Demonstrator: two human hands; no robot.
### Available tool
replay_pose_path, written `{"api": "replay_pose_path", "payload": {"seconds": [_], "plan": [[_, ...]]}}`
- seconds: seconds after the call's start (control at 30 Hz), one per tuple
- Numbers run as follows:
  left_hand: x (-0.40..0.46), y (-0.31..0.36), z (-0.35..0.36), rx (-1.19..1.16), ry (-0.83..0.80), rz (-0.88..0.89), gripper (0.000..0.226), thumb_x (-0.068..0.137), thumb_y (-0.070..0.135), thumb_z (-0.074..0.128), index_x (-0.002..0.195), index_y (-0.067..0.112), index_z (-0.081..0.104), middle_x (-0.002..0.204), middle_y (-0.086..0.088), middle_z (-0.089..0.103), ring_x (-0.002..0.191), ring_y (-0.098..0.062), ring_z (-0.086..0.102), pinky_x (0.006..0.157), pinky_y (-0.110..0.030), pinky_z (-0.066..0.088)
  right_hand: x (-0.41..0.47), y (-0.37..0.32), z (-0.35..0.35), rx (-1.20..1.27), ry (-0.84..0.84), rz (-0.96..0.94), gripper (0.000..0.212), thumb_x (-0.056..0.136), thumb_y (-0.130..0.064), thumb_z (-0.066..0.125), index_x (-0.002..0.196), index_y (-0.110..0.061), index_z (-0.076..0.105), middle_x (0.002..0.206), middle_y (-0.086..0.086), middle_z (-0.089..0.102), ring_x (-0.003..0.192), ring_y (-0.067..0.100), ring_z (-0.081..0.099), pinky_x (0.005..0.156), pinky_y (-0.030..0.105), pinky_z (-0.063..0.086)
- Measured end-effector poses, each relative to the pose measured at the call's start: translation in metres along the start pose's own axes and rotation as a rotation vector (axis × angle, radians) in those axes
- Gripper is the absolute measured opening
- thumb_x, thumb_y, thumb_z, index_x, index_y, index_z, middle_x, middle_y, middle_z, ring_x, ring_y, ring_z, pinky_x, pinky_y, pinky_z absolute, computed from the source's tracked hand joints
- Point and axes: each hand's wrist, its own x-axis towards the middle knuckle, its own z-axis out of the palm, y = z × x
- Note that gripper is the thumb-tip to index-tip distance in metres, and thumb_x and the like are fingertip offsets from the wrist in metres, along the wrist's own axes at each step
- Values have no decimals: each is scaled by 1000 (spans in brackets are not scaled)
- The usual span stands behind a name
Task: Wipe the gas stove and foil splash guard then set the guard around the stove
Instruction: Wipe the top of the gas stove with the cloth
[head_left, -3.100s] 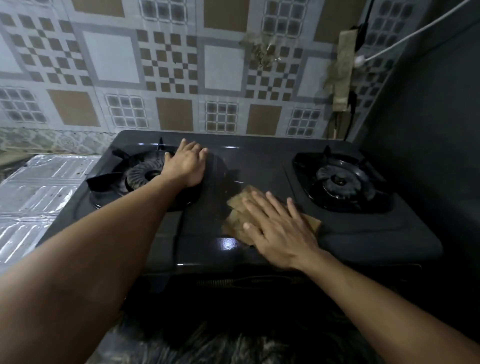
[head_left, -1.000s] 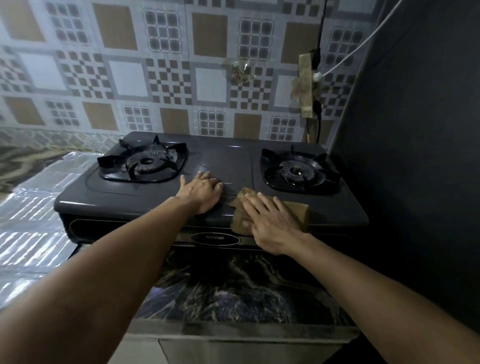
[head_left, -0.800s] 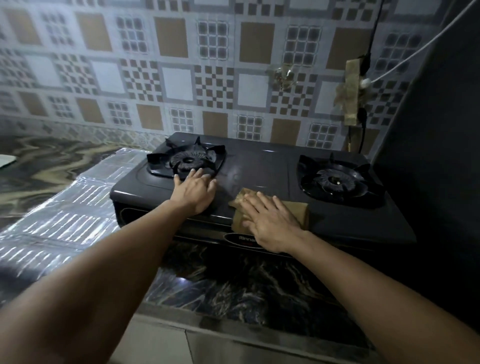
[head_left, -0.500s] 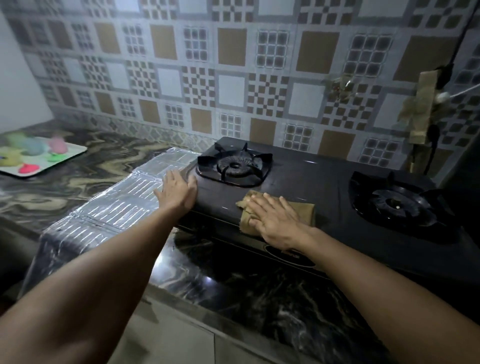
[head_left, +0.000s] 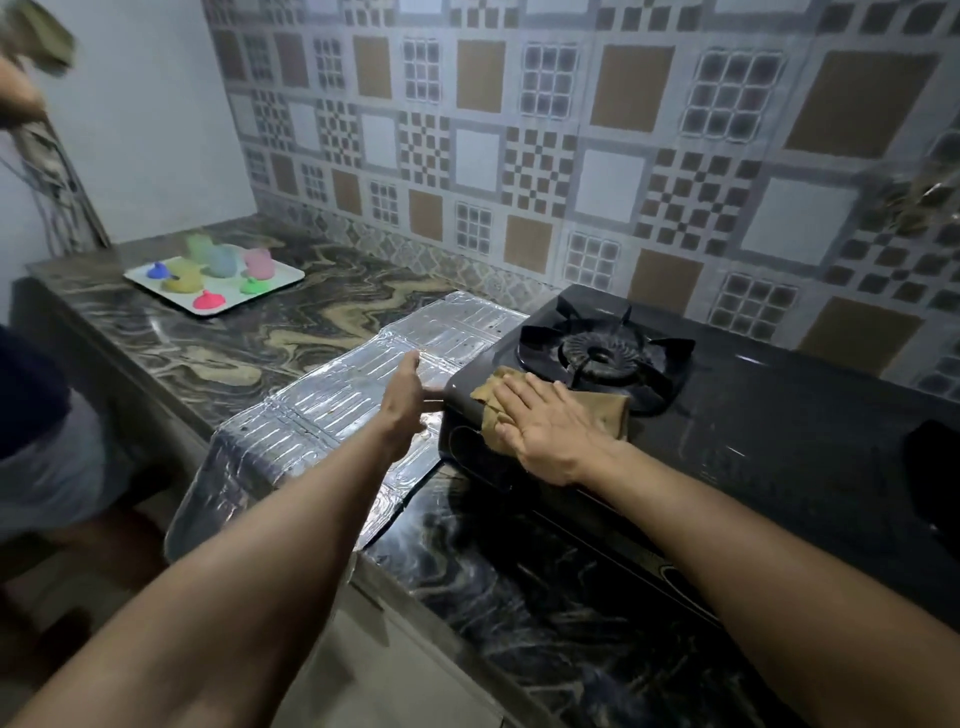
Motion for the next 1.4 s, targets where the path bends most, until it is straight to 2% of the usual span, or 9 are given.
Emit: {"api": "replay_pose_path", "payload": {"seconds": [0.1,0.23,0.43,0.57,0.73,0.93,1.1,1.27,1.4], "plan": [[9,-4,-8,-44,-13,-19,55,100,48,20,139,12,35,94,-14,69,106,-33,61,106,-51,30,27,-9,0,19,-19,4,62,101,-46,17,155,-21,-1,163,-2,-7,149,20,-7,121,46,-3],[14,-7,-15,-104,-24,-50,47,100,46,22,83,12,50,89,-13,70,102,-31,61,105,-48,35,56,-17,2,48,-35,33,63,100,-47,13,154,-19,-5,162,2,-12,149,23,-11,120,48,-5],[31,-17,-28,-206,-54,-110,63,98,45,28,139,-3,29,89,-17,72,93,-31,67,95,-44,43,105,-27,2,96,28,96,65,97,-50,15,146,-10,27,159,11,17,147,30,9,119,51,4],[32,-20,-33,-329,-72,-151,65,98,41,31,146,1,14,110,-28,65,90,-35,66,92,-49,47,114,-27,-4,81,43,67,55,97,-47,21,126,-14,55,138,10,47,133,26,32,114,49,18],[29,-17,-30,-414,-65,-180,60,98,36,32,146,4,16,113,-30,54,89,-38,62,93,-52,45,96,-22,-4,271,79,-134,28,96,-34,46,117,-25,63,126,-6,56,127,14,41,118,52,13],[22,-9,-35,-150,35,-117,53,98,42,27,142,12,33,117,-21,57,107,-37,58,94,-48,44,46,-25,-2,302,82,-239,41,78,-1,57,108,-25,72,151,-3,40,146,13,19,121,37,1],[2,-2,-41,-67,56,-85,56,99,44,24,141,10,37,117,-17,57,105,-33,56,93,-47,41,-16,-18,-1,349,154,-298,21,86,-1,58,91,-15,73,112,-5,70,126,10,51,119,33,20],[-25,-4,-32,-14,77,-29,53,98,43,26,124,5,51,112,-15,59,97,-28,53,81,-39,39,-76,-28,-11,483,16,-179,27,91,-2,49,94,-25,64,84,-8,72,79,6,66,79,28,54],[-57,-7,-16,-2,36,-44,35,97,36,33,99,9,55,88,-8,59,74,-21,52,68,-30,35,-98,-37,-30,645,210,44,9,97,-18,48,106,-21,50,90,-2,64,83,14,58,71,29,43]]}}
